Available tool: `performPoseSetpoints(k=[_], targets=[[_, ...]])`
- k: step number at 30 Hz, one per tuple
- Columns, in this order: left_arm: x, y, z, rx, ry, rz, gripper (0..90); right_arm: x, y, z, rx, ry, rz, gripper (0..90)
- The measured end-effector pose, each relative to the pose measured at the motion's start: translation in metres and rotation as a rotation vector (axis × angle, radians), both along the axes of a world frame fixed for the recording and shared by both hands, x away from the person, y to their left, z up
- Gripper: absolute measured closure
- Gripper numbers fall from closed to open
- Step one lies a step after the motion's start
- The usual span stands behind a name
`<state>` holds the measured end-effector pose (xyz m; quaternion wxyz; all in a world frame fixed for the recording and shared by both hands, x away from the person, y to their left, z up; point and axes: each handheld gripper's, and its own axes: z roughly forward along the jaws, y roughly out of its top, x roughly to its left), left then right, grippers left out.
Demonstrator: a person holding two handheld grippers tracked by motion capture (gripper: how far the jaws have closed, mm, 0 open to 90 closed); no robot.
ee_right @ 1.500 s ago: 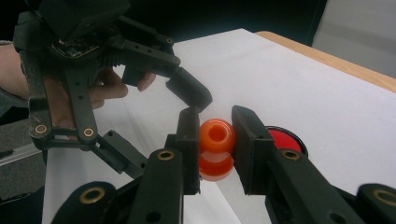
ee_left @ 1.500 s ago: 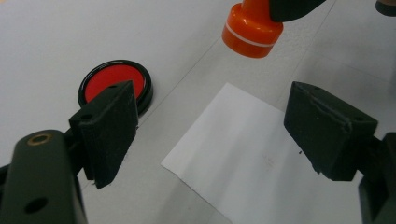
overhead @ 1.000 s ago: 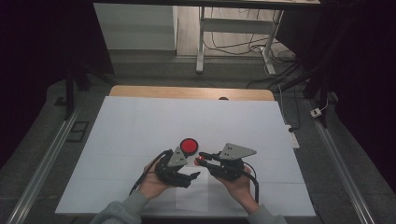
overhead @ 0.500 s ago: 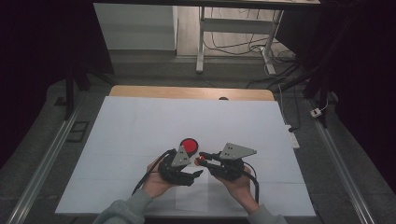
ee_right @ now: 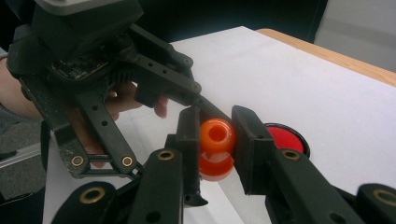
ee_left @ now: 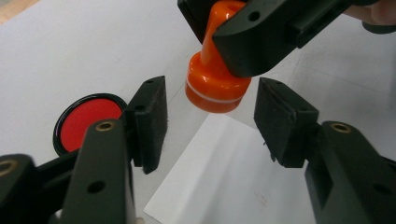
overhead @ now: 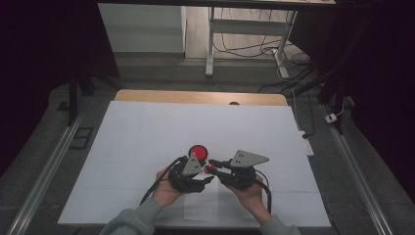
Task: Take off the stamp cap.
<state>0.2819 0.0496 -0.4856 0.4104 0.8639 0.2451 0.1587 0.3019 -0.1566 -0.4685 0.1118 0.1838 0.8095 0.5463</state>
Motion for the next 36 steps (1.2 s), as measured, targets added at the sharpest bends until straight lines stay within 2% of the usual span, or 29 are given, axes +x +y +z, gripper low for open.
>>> performPoseSetpoints(k=[25, 36], targets=[[-0.0012, -0.0010, -0.0014, 0.030, -0.032, -0.007, 61.5, 0.0006, 0.0007, -0.0025, 0.004, 0.014, 0.003, 72.2], [-0.0016, -0.0009, -0.0013, 0.034, -0.032, -0.007, 64.0, -0.0001, 0.0009, -0.0028, 0.011, 0.010, -0.001, 72.3]])
